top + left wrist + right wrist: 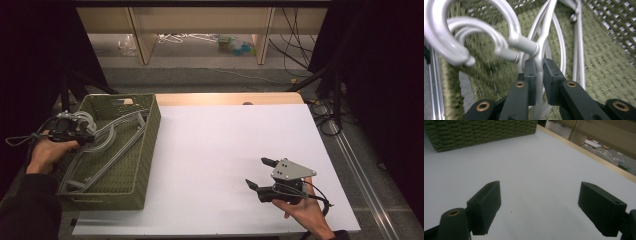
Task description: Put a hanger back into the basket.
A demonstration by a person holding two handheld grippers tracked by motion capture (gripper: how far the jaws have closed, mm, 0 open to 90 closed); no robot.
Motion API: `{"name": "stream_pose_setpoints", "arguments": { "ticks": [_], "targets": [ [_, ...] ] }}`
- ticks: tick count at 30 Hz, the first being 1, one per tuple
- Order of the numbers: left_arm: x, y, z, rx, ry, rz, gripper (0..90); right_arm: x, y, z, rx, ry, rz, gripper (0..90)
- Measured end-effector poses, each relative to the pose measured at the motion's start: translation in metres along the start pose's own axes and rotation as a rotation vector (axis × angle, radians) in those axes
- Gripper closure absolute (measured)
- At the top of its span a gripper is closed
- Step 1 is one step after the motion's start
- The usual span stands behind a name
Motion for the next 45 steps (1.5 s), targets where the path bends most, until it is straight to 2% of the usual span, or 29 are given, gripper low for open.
{"name": "stream_pose_setpoints", "arguments": {
  "ticks": [2, 3, 6, 8, 10, 14, 15, 16, 17, 20, 26, 30, 34, 39, 45],
  "targets": [
    [0.000, -0.001, -0.003, 0.013, 0.003, 0.004, 76.8, 0.000, 0.000, 0.000, 0.001, 0.002, 0.000, 19.5],
    [0.000, -0.001, -0.004, 0.029, 0.023, 0.005, 74.6, 0.000, 0.000, 0.000, 0.002, 0.001, -0.001, 19.5],
    [0.006, -0.001, -0.003, 0.030, 0.037, 0.023, 69.5, 0.000, 0.000, 0.000, 0.002, -0.001, -0.001, 19.5],
    [0.011, 0.001, -0.001, 0.027, 0.067, 0.033, 66.1, 0.000, -0.001, 0.000, 0.003, 0.000, 0.000, 19.5],
    [0.019, 0.005, 0.000, 0.028, 0.083, 0.042, 57.7, 0.000, 0.000, 0.000, 0.000, 0.002, -0.001, 19.5],
    [0.033, 0.019, 0.004, 0.039, 0.172, 0.026, 47.7, 0.000, 0.000, 0.000, 0.001, 0.002, -0.004, 19.5],
    [0.036, 0.023, 0.006, 0.045, 0.209, 0.018, 45.4, 0.000, 0.001, 0.000, -0.001, 0.003, -0.006, 19.5],
    [0.038, 0.030, 0.008, 0.070, 0.262, 0.013, 44.8, 0.000, 0.001, 0.000, -0.001, 0.003, -0.005, 19.5],
    [0.040, 0.035, 0.010, 0.065, 0.282, 0.003, 44.1, 0.000, 0.001, 0.000, 0.000, 0.001, -0.005, 19.4],
    [0.044, 0.054, 0.014, 0.045, 0.327, -0.018, 41.4, 0.000, 0.001, 0.000, -0.006, 0.003, -0.008, 19.3],
    [0.047, 0.096, 0.016, -0.012, 0.389, -0.088, 36.2, 0.000, 0.001, 0.000, -0.011, 0.008, -0.016, 19.3],
    [0.047, 0.121, 0.016, -0.022, 0.437, -0.139, 32.5, 0.000, 0.000, 0.000, -0.019, -0.001, -0.009, 19.2],
    [0.045, 0.144, 0.016, -0.056, 0.452, -0.160, 29.2, 0.000, 0.000, 0.000, -0.011, 0.007, -0.012, 19.2],
    [0.040, 0.171, 0.018, -0.100, 0.476, -0.212, 27.0, 0.000, 0.000, 0.000, -0.011, 0.000, -0.009, 19.2],
    [0.036, 0.194, 0.017, -0.131, 0.483, -0.246, 25.5, 0.001, 0.000, 0.000, -0.020, -0.004, -0.006, 19.2]
  ]
}}
Point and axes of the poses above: each handheld gripper's, and its own axes: x roughly backward along the jaws, z roughly out of its top, y roughly to its right, the point moved 4 cm from there along -x, roughly forward along the jaws, and after that the axes turned 9 degrees about -z, right-handed, at the moved point
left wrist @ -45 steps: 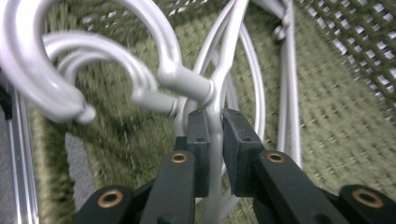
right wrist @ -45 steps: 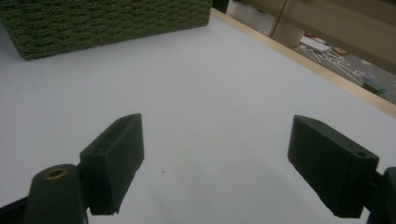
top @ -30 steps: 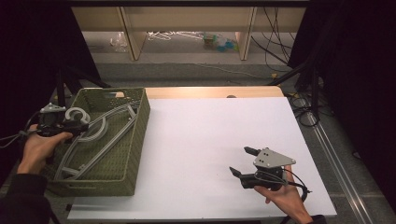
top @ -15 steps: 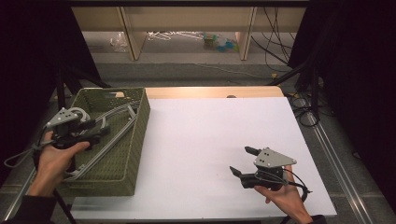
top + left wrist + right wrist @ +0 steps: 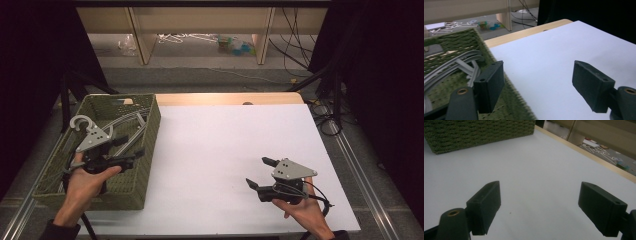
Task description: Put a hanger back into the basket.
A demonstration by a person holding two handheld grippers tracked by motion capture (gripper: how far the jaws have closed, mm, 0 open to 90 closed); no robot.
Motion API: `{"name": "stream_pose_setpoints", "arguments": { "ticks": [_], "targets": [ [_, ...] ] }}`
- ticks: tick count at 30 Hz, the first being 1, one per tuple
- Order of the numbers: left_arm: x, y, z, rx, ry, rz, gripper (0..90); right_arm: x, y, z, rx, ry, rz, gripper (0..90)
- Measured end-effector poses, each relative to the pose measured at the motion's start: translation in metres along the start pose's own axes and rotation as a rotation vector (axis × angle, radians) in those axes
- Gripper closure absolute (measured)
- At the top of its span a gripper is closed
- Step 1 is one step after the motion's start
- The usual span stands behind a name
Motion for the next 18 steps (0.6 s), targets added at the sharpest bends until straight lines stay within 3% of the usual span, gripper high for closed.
{"name": "stream_pose_setpoints", "arguments": {
  "ticks": [5, 6, 13, 14, 17, 18],
  "targets": [
    [-0.005, 0.013, -0.002, -0.033, 0.012, -0.016, 25.1, 0.000, 0.000, 0.000, 0.006, 0.006, -0.005, 19.2],
    [-0.006, 0.016, -0.004, -0.019, 0.017, -0.019, 24.9, -0.001, 0.000, 0.000, 0.006, 0.008, -0.002, 19.1],
    [-0.013, 0.030, -0.011, -0.024, 0.029, -0.054, 23.4, -0.001, -0.001, 0.001, 0.001, 0.015, -0.003, 19.1],
    [-0.014, 0.031, -0.012, -0.044, 0.028, -0.062, 23.1, 0.000, 0.000, 0.001, 0.001, 0.011, -0.001, 19.1],
    [-0.018, 0.037, -0.015, -0.025, 0.032, -0.075, 22.3, -0.001, -0.001, 0.001, -0.002, 0.019, 0.003, 19.1],
    [-0.019, 0.039, -0.016, -0.035, 0.035, -0.082, 21.8, -0.001, -0.001, 0.001, -0.001, 0.021, 0.005, 19.1]
  ]
}}
Point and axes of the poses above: each handheld gripper's, and its own axes: x roughly backward along the jaws, z roughly out of its top, y roughly to its right, the point moved 4 cm from there along -x, roughly forward along the jaws, and after that the axes turned 9 degrees about -z, right-handed, at the moved point
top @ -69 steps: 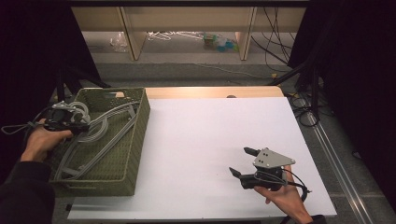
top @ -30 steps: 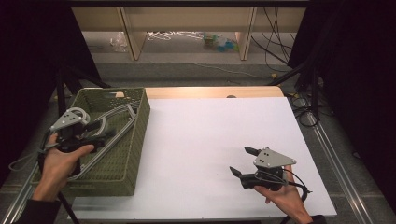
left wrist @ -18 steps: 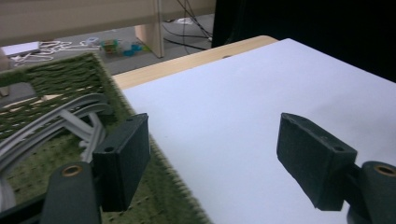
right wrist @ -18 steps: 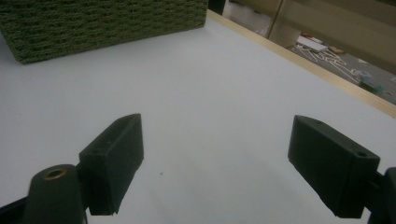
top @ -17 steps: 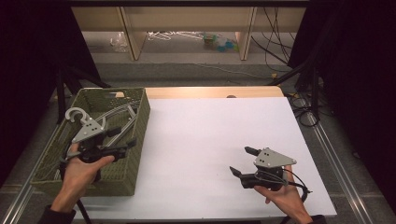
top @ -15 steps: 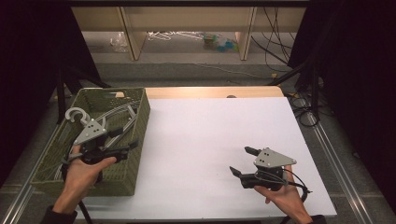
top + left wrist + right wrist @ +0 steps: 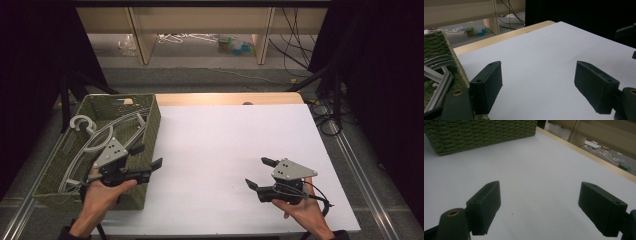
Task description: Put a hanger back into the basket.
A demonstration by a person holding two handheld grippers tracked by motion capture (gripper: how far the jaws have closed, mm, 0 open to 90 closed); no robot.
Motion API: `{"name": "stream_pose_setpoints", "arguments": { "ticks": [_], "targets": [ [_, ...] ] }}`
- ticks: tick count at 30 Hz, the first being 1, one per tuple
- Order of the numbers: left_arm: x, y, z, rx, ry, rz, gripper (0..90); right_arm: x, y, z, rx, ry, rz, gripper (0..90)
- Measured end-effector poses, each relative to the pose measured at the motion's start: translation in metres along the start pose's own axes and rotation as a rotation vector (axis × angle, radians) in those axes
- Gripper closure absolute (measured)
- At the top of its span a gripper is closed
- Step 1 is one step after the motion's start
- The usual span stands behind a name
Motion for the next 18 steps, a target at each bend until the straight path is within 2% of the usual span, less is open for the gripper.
{"name": "stream_pose_setpoints", "arguments": {
  "ticks": [2, 3, 4, 5, 8, 9, 10, 16, 18],
  "targets": [
    [-0.001, 0.003, -0.002, -0.013, -0.008, -0.017, 21.0, 0.000, -0.001, 0.000, -0.004, 0.002, 0.006, 19.2],
    [-0.002, 0.005, -0.004, 0.007, -0.005, -0.013, 20.6, 0.000, -0.001, 0.000, -0.005, 0.001, 0.007, 19.2],
    [-0.002, 0.006, -0.004, -0.008, -0.004, -0.017, 20.0, 0.000, -0.001, 0.000, -0.009, -0.003, 0.007, 19.1],
    [-0.003, 0.008, -0.006, 0.011, 0.003, -0.024, 18.9, 0.001, 0.000, 0.000, -0.008, -0.006, 0.008, 19.1],
    [-0.004, 0.011, -0.010, -0.003, -0.009, -0.029, 17.9, 0.001, -0.001, 0.000, -0.010, -0.009, 0.015, 19.1],
    [-0.005, 0.013, -0.012, 0.007, -0.011, -0.039, 17.3, 0.000, -0.002, 0.000, -0.012, -0.002, 0.014, 19.1],
    [-0.006, 0.014, -0.014, -0.005, -0.008, -0.048, 17.1, 0.000, -0.002, 0.000, -0.008, 0.001, 0.013, 19.2],
    [-0.008, 0.025, -0.026, -0.021, -0.017, -0.055, 17.1, 0.000, -0.003, 0.000, -0.007, 0.003, 0.017, 19.2],
    [-0.009, 0.028, -0.030, -0.019, -0.003, -0.035, 17.1, 0.000, -0.004, 0.001, -0.011, 0.003, 0.020, 19.2]
  ]
}}
Point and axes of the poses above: each handheld gripper's, and its own axes: x roughly backward along the jaws, z roughly out of its top, y roughly to its right, the point moved 4 cm from there along -x, roughly forward along the jaws, and after that the axes turned 9 degrees about -z, right-handed, at the moved point
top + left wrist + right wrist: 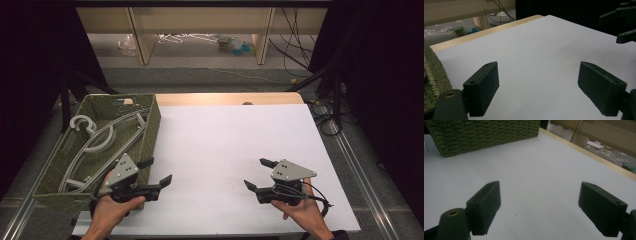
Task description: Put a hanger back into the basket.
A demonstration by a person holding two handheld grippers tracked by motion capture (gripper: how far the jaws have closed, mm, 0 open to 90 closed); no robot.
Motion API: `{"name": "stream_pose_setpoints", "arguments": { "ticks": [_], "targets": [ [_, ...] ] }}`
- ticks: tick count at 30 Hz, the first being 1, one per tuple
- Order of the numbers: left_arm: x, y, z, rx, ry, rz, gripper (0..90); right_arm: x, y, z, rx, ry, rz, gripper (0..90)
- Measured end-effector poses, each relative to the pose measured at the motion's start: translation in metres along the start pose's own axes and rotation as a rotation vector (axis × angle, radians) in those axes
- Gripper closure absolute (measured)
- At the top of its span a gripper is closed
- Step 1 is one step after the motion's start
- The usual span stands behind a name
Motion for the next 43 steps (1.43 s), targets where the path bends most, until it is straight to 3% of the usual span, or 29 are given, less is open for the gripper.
{"name": "stream_pose_setpoints", "arguments": {
  "ticks": [7, 13, 14, 18, 25, 27, 30, 31, 33, 39, 43],
  "targets": [
    [-0.001, 0.006, -0.012, -0.017, 0.006, -0.007, 17.1, 0.003, -0.005, -0.002, -0.044, -0.015, 0.023, 19.2],
    [0.004, 0.010, -0.015, -0.025, 0.045, -0.006, 17.4, 0.010, -0.014, -0.005, -0.086, -0.036, 0.050, 19.2],
    [0.004, 0.011, -0.015, -0.022, 0.052, -0.009, 18.1, 0.011, -0.015, -0.005, -0.080, -0.023, 0.032, 19.2],
    [0.004, 0.013, -0.016, -0.031, 0.038, -0.011, 17.6, 0.016, -0.021, -0.007, -0.080, -0.027, 0.030, 19.3],
    [0.000, 0.020, -0.018, -0.020, 0.026, -0.036, 17.5, 0.016, -0.022, -0.009, -0.100, -0.033, 0.046, 19.4],
    [-0.002, 0.020, -0.018, -0.046, 0.016, -0.045, 17.5, 0.017, -0.022, -0.010, -0.100, -0.057, 0.046, 19.5],
    [-0.004, 0.022, -0.020, -0.023, 0.015, -0.055, 17.5, 0.016, -0.022, -0.009, -0.086, -0.050, 0.041, 19.5],
    [-0.003, 0.021, -0.020, -0.041, 0.003, -0.050, 17.5, 0.016, -0.022, -0.009, -0.086, -0.049, 0.040, 19.5],
    [-0.004, 0.022, -0.020, -0.020, 0.010, -0.050, 17.5, 0.016, -0.023, -0.010, -0.103, -0.057, 0.050, 19.5],
    [-0.005, 0.022, -0.022, -0.024, 0.003, -0.069, 17.5, 0.015, -0.023, -0.010, -0.101, -0.064, 0.046, 19.5],
    [-0.005, 0.022, -0.021, -0.015, 0.010, -0.059, 17.6, 0.014, -0.023, -0.010, -0.100, -0.066, 0.047, 19.5]
  ]
}}
Point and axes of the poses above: each handheld gripper's, and its own axes: x roughly backward along the jaws, z roughly out of its top, y roughly to its right, the point moved 4 cm from there along -x, roughly forward along the jaws, and after that the axes turned 9 degrees about -z, right-handed, at the moved point
